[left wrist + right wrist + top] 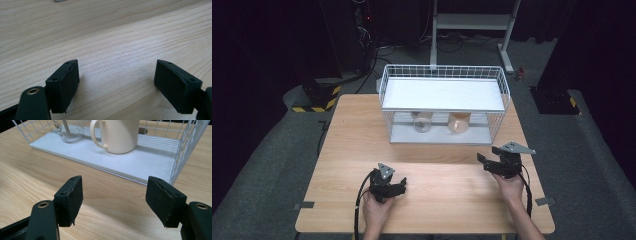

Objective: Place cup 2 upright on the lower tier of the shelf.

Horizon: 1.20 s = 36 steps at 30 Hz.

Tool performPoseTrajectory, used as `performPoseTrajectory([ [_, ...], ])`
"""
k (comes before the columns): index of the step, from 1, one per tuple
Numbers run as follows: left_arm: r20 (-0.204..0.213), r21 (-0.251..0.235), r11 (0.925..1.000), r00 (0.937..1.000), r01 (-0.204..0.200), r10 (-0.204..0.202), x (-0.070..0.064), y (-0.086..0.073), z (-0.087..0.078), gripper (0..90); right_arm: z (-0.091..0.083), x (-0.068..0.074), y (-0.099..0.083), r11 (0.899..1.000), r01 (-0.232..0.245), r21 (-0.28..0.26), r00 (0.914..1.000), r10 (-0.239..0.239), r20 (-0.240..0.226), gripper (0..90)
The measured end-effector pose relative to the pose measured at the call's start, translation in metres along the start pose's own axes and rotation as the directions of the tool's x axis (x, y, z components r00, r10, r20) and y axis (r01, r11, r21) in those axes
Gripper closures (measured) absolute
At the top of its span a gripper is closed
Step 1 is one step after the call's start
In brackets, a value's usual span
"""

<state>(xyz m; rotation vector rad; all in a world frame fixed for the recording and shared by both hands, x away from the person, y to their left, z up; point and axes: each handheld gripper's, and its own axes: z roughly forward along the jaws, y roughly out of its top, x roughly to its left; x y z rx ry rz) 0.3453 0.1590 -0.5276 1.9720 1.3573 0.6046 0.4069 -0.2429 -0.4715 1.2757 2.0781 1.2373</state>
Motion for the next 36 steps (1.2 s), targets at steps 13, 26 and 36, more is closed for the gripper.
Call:
performPoseTrajectory([
  [13,-0.001,0.000,1.0000,1.0000,0.000,0.000,0.000,0.000,0.000,20.5,-0.011,0.001,-0.013,1.000,-0.001,-0.010,1.0000,0.001,-0.003,30.4],
  [26,-0.002,-0.002,1.0000,1.0000,0.001,-0.001,0.000,0.000,0.000,20.5,-0.016,0.000,-0.027,1.000,-0.021,-0.010,0.9997,0.021,-0.009,30.5],
  [36,-0.004,-0.003,1.0000,1.0000,0.002,-0.002,0.000,0.000,0.000,20.6,-0.018,-0.002,-0.038,0.999,-0.040,-0.002,0.9991,0.040,-0.015,30.6],
])
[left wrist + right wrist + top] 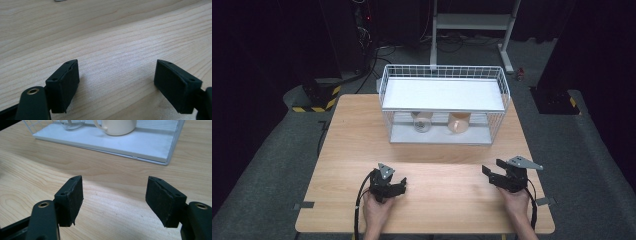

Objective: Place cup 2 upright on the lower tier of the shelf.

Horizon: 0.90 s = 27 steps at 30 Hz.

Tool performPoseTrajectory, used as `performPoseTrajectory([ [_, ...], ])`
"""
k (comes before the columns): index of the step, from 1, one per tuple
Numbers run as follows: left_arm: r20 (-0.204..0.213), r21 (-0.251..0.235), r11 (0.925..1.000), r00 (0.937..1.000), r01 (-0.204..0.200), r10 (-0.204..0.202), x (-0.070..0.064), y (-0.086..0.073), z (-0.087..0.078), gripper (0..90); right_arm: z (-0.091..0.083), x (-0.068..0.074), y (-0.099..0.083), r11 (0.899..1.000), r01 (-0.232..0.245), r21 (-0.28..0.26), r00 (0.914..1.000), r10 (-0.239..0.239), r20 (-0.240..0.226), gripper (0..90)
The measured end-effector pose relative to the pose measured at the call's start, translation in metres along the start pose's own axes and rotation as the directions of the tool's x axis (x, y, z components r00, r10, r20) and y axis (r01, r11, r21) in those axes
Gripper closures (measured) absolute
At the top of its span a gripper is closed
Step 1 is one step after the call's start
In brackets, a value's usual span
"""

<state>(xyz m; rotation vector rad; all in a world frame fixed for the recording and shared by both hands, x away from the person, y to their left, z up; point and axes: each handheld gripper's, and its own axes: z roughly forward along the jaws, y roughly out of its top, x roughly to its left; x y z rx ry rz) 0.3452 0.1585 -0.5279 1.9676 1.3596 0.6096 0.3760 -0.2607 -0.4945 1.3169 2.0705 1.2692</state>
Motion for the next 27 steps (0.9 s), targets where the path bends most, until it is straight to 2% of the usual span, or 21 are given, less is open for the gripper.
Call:
performPoseTrajectory([
  [12,0.001,0.002,1.0000,1.0000,0.000,0.000,0.000,0.000,0.000,20.6,-0.001,-0.006,-0.015,0.999,-0.032,0.041,0.9992,0.031,0.027,30.9],
  [20,0.001,0.002,1.0000,1.0000,0.000,0.000,0.000,0.000,0.000,20.6,0.003,-0.011,-0.021,0.997,-0.017,0.073,0.9971,0.011,0.076,30.8],
  [27,0.001,0.002,1.0000,1.0000,0.000,0.000,0.000,0.000,0.000,20.6,0.006,-0.014,-0.025,0.994,0.010,0.106,0.9912,-0.024,0.130,30.9],
])
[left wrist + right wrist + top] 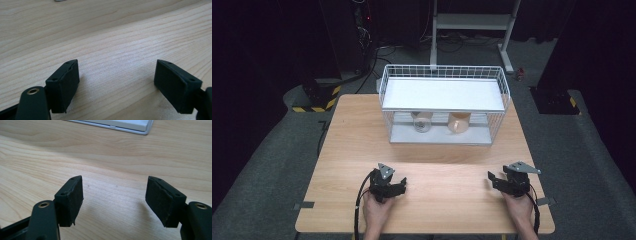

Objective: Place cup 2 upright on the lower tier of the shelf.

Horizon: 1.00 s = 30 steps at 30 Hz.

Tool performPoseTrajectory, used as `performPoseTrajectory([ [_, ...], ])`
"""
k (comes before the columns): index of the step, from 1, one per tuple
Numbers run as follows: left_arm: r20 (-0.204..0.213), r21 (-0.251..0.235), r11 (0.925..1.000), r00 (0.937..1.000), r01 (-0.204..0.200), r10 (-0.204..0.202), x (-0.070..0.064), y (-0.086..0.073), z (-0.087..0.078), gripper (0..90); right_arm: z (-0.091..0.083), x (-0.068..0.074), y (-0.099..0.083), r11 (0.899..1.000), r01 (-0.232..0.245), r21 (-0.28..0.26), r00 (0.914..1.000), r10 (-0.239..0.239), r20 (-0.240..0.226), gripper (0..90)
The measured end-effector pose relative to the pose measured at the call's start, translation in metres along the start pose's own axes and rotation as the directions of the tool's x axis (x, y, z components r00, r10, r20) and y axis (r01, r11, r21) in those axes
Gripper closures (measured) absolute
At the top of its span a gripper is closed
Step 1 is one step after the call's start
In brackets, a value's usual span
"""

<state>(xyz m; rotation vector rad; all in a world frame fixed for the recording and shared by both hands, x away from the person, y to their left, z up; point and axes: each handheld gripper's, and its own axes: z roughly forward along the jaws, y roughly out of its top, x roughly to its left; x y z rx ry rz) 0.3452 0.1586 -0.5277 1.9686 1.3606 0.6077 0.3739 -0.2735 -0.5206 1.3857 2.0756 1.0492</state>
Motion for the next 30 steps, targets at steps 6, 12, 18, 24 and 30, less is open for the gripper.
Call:
performPoseTrajectory([
  [6,0.000,0.000,1.0000,1.0000,-0.001,0.001,0.0000,0.0000,0.0000,20.6,0.0016,0.0007,-0.0001,0.999,0.035,0.034,0.9986,-0.037,0.039,30.2],
  [12,0.001,0.001,1.0000,1.0000,-0.001,0.001,0.0001,0.0000,-0.0001,20.6,0.0058,0.0019,0.0010,0.994,0.059,0.096,0.9975,-0.062,0.033,26.0],
  [18,0.002,0.002,1.0000,1.0000,0.000,0.000,0.0001,0.0000,-0.0001,20.4,0.0060,0.0020,0.0010,0.993,0.062,0.097,0.9974,-0.065,0.031,25.7],
  [24,0.000,-0.001,1.0000,1.0000,0.002,-0.002,0.0001,0.0000,0.0002,20.2,0.0060,0.0020,0.0010,0.993,0.062,0.097,0.9974,-0.065,0.030,25.7],
  [30,-0.002,-0.003,1.0000,1.0000,0.003,-0.003,0.0001,0.0001,0.0004,20.2,0.0070,0.0030,0.0016,0.993,0.064,0.100,0.9972,-0.068,0.031,23.5],
])
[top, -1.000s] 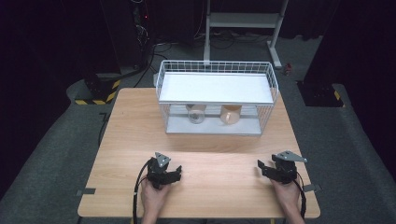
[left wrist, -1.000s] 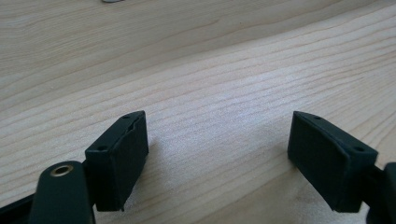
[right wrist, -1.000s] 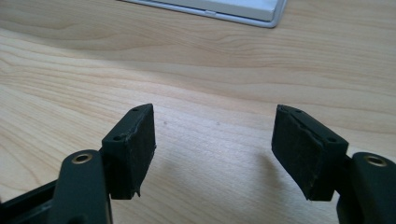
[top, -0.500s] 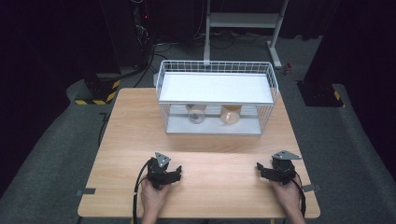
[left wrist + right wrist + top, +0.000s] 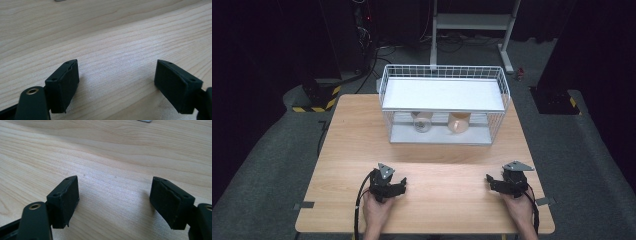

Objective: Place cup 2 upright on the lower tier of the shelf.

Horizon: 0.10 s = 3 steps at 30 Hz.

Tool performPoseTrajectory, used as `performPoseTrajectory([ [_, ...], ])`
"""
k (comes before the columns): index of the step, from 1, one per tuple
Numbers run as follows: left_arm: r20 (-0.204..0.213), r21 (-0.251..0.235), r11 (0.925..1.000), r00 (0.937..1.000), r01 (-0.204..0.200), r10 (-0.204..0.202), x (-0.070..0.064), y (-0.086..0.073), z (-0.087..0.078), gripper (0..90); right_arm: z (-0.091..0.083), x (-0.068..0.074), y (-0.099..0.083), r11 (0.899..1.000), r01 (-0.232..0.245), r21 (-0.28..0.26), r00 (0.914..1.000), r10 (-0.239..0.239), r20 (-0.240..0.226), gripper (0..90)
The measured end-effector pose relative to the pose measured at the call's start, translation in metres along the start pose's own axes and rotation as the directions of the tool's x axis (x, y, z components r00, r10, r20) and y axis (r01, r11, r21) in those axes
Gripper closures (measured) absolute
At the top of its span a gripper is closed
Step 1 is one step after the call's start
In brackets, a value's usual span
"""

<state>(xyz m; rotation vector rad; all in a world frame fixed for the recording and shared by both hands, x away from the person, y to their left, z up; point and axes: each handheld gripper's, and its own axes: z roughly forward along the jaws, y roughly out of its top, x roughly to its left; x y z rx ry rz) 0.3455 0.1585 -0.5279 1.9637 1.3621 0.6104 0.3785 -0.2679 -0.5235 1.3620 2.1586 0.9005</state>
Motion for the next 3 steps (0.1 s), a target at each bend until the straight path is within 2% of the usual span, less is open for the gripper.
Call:
performPoseTrajectory([
  [3,0.001,0.000,1.0000,1.0000,0.000,0.000,0.0001,0.0000,0.0000,20.1,0.0000,-0.0001,0.0000,1.000,0.000,0.000,1.0000,0.000,-0.001,23.4],
])
